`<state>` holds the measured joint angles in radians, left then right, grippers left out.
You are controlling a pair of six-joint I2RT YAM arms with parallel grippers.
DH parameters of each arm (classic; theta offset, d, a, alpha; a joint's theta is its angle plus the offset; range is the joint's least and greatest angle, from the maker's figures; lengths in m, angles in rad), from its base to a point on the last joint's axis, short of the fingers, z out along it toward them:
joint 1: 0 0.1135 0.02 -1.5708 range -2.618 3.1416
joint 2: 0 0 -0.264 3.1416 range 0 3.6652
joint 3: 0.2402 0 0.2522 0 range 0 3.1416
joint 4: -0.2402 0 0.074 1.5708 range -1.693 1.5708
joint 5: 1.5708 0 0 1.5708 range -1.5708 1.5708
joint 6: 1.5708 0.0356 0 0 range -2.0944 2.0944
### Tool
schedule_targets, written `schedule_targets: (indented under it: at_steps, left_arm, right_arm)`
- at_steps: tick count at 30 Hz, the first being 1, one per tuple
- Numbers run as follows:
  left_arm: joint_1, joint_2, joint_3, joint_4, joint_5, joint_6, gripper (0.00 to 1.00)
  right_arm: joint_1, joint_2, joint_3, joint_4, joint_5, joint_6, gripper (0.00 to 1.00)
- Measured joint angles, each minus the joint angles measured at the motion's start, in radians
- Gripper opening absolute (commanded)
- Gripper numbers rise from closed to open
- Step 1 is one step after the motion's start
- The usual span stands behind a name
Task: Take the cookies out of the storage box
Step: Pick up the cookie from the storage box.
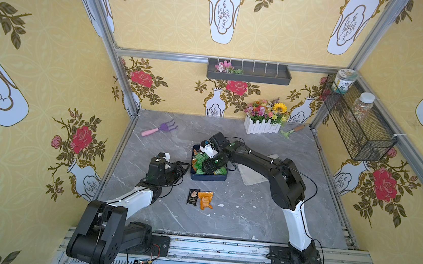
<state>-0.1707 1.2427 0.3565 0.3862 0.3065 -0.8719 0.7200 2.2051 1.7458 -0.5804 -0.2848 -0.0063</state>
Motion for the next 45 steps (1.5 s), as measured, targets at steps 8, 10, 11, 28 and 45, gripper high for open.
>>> schedule_targets:
  at_steps: [8, 10, 11, 28, 45]
  left_arm:
    - [0.000, 0.033, 0.000, 0.011, 0.016, 0.001, 0.53]
    - [0.000, 0.041, 0.000, 0.015, 0.023, 0.001, 0.53]
    - [0.000, 0.043, 0.000, 0.016, 0.025, 0.001, 0.52]
    - [0.000, 0.055, 0.000, 0.039, 0.037, 0.001, 0.51]
    - [0.000, -0.028, 0.004, 0.028, -0.007, -0.045, 0.52]
  right_arm:
    - [0.005, 0.072, 0.080, -0.003, -0.001, -0.027, 0.67]
    - [0.007, 0.082, 0.090, 0.000, -0.004, -0.028, 0.66]
    - [0.009, 0.087, 0.093, 0.003, -0.004, -0.028, 0.66]
    - [0.028, 0.099, 0.095, 0.018, 0.031, -0.047, 0.34]
    - [0.070, -0.167, -0.055, -0.053, 0.058, -0.018, 0.29]
